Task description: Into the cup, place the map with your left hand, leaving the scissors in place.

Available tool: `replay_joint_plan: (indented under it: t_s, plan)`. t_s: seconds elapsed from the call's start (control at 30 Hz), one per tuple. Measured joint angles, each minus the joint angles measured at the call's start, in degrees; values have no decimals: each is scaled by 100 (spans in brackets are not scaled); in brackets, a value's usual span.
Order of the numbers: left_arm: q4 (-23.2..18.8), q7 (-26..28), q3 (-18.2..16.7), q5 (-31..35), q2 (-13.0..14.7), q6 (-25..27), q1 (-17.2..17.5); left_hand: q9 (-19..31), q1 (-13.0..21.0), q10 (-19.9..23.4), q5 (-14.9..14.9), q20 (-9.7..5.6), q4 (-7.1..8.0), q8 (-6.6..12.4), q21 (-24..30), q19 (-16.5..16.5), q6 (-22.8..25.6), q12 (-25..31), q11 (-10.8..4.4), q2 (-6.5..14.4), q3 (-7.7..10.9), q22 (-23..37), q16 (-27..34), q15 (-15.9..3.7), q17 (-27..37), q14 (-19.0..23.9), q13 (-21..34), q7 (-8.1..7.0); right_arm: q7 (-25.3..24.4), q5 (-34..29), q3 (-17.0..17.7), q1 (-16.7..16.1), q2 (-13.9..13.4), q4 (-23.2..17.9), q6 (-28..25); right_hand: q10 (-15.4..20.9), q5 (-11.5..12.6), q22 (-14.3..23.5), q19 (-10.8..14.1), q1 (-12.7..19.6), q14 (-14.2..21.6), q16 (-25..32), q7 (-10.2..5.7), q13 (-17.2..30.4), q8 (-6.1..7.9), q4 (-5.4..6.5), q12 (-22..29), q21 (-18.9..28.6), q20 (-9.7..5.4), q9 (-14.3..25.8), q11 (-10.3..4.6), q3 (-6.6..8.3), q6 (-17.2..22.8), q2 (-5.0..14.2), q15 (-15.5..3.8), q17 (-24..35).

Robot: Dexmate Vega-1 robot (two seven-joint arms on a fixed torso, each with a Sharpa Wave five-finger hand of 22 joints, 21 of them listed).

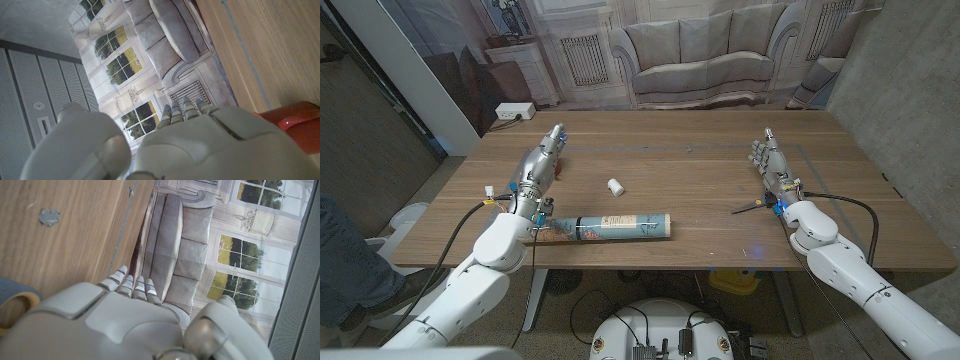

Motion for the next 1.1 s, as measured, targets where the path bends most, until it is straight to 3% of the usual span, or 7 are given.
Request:
replay_joint_plan:
  t_s: [1.1]
  plan:
    - [-179, 126, -102, 598, -158, -443, 564, 0, 99, 71, 0, 0, 0, -57, 0, 0, 84, 0, -30, 54, 0, -1, 0, -5, -1, 56, -1, -21, -51, 17, 70, -149, -17, -112, 40, 20, 0, -1, 43, 40, 61, 0, -6, 0, 0, -24, 0, -28, -1, 0, 20, -23, 6, 40, -1, -1]
